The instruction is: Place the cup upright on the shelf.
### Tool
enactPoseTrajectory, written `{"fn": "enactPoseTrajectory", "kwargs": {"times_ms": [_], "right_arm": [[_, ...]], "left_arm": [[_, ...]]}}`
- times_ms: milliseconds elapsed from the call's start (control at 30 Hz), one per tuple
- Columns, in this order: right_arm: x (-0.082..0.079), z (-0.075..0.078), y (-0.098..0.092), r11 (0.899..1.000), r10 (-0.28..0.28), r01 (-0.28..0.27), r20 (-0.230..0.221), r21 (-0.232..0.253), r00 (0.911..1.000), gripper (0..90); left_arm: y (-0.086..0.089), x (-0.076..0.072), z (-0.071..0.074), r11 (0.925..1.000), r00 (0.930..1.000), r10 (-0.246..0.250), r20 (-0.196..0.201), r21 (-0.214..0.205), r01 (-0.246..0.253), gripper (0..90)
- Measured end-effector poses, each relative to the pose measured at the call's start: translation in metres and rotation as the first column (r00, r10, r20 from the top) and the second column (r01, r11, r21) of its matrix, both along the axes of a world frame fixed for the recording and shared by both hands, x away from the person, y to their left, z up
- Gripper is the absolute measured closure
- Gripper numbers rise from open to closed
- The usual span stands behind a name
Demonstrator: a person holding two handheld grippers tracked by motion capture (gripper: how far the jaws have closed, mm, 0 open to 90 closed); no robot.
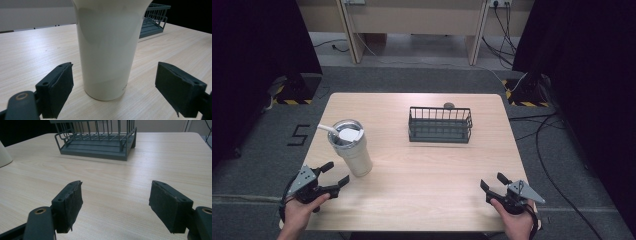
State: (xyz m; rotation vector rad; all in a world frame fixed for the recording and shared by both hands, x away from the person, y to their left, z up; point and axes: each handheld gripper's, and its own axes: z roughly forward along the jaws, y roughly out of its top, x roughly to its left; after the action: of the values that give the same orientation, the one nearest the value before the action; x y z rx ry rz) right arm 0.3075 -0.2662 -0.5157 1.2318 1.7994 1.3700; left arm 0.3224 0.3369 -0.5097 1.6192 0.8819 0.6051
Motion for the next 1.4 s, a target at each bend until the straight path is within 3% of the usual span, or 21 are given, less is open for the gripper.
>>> {"fn": "enactPoseTrajectory", "kwargs": {"times_ms": [300,700,1400], "right_arm": [[0.0,0.0,0.0,1.0,-0.003,0.003,0.001,-0.004,1.0,26.8],[0.001,0.0,-0.001,1.0,-0.007,0.007,-0.002,0.0,1.0,26.8],[0.001,0.0,0.0,1.0,-0.004,0.004,-0.002,-0.002,1.0,26.9]], "left_arm": [[-0.002,0.003,0.001,0.9999,1.0,0.0,0.004,-0.013,0.0,14.3],[-0.008,0.02,0.004,1.0,1.0,0.004,0.005,-0.008,-0.004,14.3],[-0.018,0.04,0.009,0.9994,0.9992,-0.036,0.019,-0.004,0.036,14.3]]}}
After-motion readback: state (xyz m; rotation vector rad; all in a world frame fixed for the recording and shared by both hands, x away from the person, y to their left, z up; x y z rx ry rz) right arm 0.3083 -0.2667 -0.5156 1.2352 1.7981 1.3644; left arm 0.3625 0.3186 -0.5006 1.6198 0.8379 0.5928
